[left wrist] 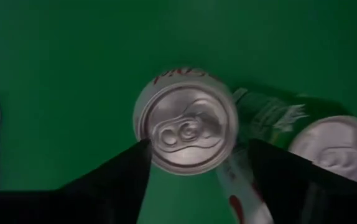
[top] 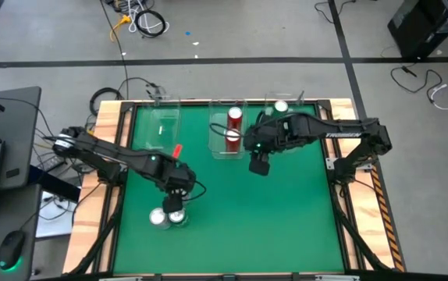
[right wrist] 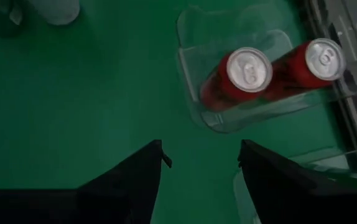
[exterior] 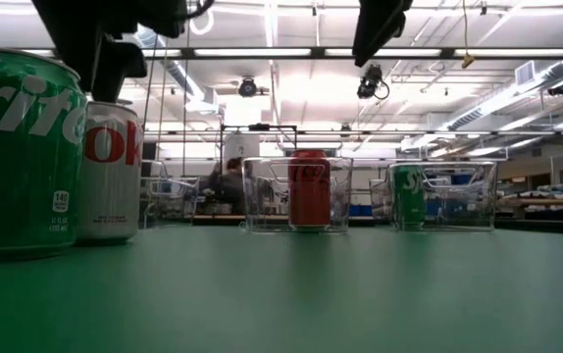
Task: Sort soda cans
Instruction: Put the top red-silver soda can into the left transparent bin
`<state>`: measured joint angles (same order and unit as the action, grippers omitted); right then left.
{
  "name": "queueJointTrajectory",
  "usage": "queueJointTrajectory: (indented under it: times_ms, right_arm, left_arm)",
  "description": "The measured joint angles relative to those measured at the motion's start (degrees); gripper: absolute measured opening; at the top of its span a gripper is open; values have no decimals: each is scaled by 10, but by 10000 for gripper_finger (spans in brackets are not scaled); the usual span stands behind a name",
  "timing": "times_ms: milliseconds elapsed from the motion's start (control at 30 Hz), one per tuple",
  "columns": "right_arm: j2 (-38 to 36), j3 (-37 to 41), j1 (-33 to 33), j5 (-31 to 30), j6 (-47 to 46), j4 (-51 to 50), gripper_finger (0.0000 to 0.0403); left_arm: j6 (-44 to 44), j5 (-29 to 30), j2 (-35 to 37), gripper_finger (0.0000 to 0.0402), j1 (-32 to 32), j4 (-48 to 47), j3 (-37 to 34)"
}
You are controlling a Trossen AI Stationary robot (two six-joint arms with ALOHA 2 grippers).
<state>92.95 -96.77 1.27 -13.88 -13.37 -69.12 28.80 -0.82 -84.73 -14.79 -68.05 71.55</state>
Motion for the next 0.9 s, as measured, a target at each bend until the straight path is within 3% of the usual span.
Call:
queueJointTrajectory:
  times_ms: [333,733,900]
  right_arm:
    - [0,23,8,0,-2,16,208]
    - [0,26,10,0,-2,18,201]
    - [0,26,10,0,-1,18,199]
  left_arm:
    - [-14,42,-16,353,0,-29,0]
    - [-3,24,-15,358,-4,-23,1]
    - [4,21,-16,358,-16,-28,34]
